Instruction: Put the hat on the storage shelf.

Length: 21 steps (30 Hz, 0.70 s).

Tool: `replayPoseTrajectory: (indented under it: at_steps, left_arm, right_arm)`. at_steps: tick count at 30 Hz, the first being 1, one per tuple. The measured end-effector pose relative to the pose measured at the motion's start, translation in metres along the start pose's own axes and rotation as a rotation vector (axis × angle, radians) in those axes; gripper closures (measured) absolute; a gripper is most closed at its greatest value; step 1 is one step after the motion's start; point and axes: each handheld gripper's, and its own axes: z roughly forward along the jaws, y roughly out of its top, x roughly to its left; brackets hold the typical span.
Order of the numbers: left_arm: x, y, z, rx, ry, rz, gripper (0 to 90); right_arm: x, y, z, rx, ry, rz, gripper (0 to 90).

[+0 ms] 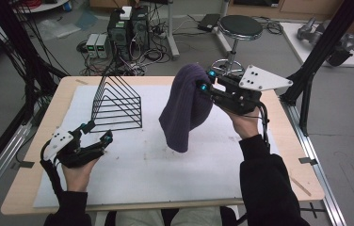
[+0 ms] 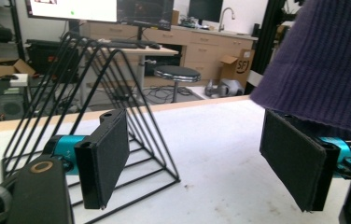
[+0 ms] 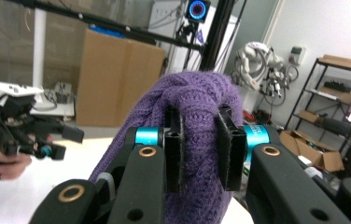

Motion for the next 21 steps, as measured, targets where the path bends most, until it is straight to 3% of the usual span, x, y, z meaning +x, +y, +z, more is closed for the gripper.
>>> replayPoseTrajectory:
  at_steps: [6, 11, 19, 21]
  left_arm:
    - [-0.003, 0.011, 0.009, -0.013, -0.079, -0.014, 23.9]
    - [0.0, 0.02, 0.023, 0.015, -0.215, -0.068, 21.6]
    - [0.002, 0.031, 0.038, 0.091, -0.377, -0.096, 21.5]
    - [0.0, 0.033, 0.042, 0.119, -0.435, -0.093, 21.6]
  right_arm:
    - [0.001, 0.006, 0.008, -0.047, 0.021, 0.011, 76.2]
    - [0.003, 0.013, 0.017, -0.057, 0.05, 0.0, 75.5]
    - [0.01, 0.017, 0.035, -0.069, 0.11, 0.002, 75.2]
    - [0.012, 0.017, 0.039, -0.07, 0.122, -0.002, 75.2]
